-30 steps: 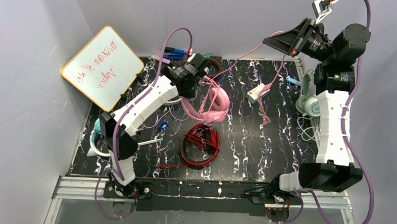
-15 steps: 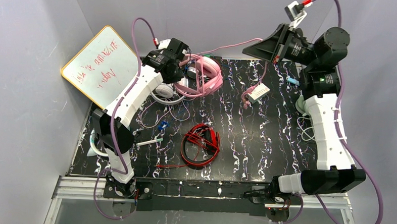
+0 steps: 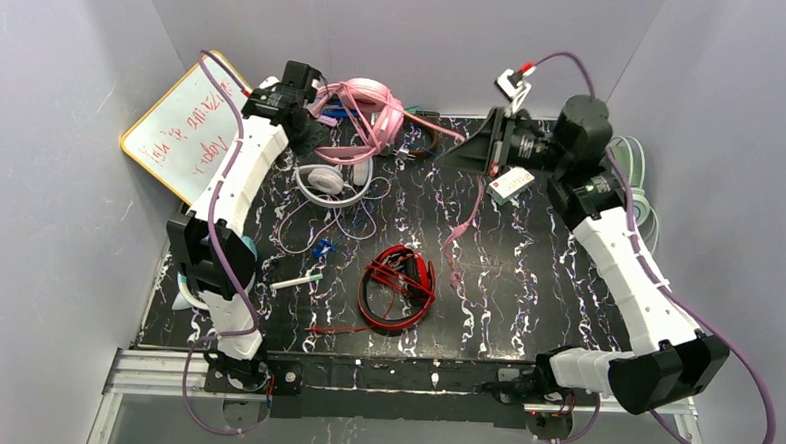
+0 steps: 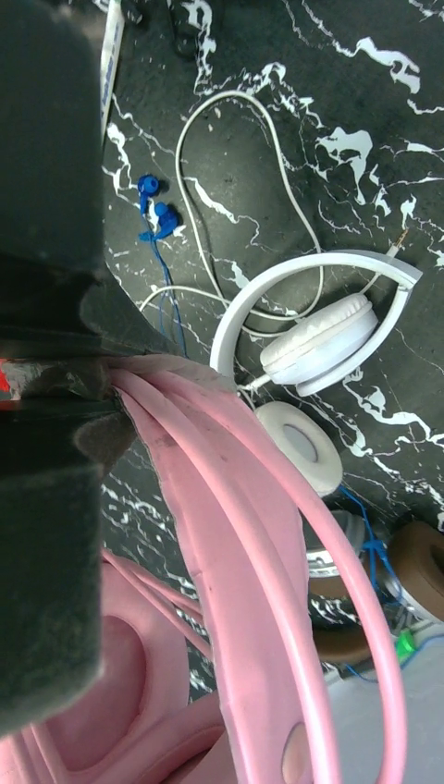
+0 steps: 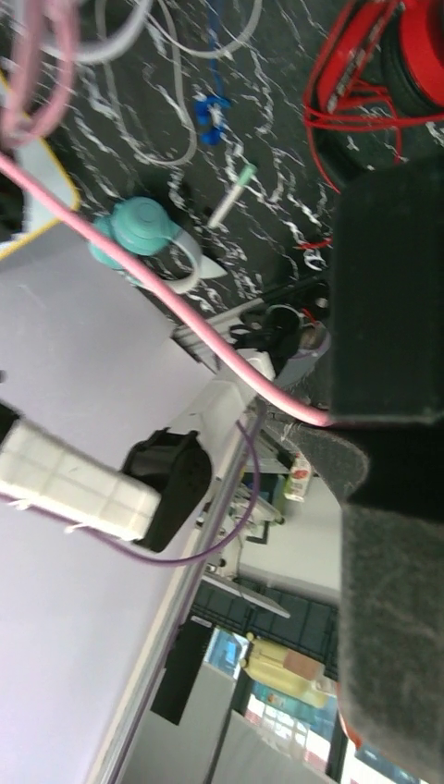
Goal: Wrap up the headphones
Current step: Wrap the headphones cable around the headphones.
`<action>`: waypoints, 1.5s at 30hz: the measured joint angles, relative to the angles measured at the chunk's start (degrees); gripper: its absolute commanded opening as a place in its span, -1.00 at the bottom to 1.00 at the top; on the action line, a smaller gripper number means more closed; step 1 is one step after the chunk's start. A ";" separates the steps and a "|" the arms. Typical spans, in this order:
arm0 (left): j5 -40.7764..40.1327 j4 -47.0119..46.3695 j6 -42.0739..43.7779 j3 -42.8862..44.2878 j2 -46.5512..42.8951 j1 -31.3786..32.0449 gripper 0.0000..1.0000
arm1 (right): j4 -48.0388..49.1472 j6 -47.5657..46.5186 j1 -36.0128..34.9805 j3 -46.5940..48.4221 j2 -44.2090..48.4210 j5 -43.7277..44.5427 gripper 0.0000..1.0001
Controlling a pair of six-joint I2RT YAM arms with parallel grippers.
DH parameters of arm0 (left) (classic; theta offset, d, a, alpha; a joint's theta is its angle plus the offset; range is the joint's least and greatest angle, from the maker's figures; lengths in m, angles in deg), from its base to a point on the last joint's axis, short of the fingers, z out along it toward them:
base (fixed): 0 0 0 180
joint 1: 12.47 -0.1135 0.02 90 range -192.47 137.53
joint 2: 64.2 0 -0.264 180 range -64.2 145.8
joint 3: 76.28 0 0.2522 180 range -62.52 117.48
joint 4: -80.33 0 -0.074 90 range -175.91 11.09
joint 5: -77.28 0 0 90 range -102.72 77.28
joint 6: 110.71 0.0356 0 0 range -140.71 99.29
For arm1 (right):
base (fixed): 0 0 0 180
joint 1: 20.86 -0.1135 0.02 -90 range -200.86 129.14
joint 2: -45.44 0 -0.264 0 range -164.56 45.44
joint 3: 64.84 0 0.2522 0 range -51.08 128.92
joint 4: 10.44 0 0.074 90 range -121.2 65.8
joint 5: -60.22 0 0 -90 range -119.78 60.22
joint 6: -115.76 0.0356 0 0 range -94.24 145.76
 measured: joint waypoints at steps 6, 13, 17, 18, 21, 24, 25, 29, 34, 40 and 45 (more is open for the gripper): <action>5.66 -1.57 -3.61 0.07 0.02 -5.68 -1.00 | -5.05 -5.77 -8.83 -8.76 2.54 2.89 -0.97; 10.01 -3.28 -6.10 2.73 1.66 -10.49 -1.00 | -12.20 -12.90 -13.77 -19.69 5.57 6.32 -0.97; 11.93 -4.20 -5.44 2.62 1.57 -11.26 -1.00 | -15.45 -16.85 -13.62 -24.17 7.10 11.74 -0.97; 12.39 -4.33 -4.96 2.43 1.46 -11.30 -1.00 | -16.02 -17.81 -13.33 -24.83 7.10 12.96 -0.97; 14.23 -5.20 -3.37 1.05 0.48 -11.37 -1.00 | -17.25 -19.71 -12.00 -25.29 6.23 14.45 -0.97; 17.27 -6.10 -1.36 -0.85 -1.90 -11.93 -1.00 | -17.18 -20.94 -9.49 -25.29 4.76 14.27 -0.97; 18.29 -6.58 -0.81 -1.64 -2.86 -12.17 -1.00 | -17.18 -21.20 -8.46 -25.29 4.09 14.03 -0.97; 22.47 -8.63 1.25 -5.35 -8.83 -13.27 -1.00 | -17.27 -22.64 -4.11 -25.27 1.62 13.05 -0.97; 27.19 -12.79 3.06 -8.94 -16.98 -13.81 -1.00 | -17.57 -25.07 1.81 -25.27 1.38 12.94 -0.97; 41.00 -29.73 1.40 -20.20 -24.76 -13.88 -1.00 | -18.97 -27.21 5.68 -25.33 1.22 12.85 -0.97; 51.67 -42.34 0.26 -25.66 -25.22 -10.08 -1.00 | -18.47 -27.15 6.23 -25.83 -0.24 11.32 -0.97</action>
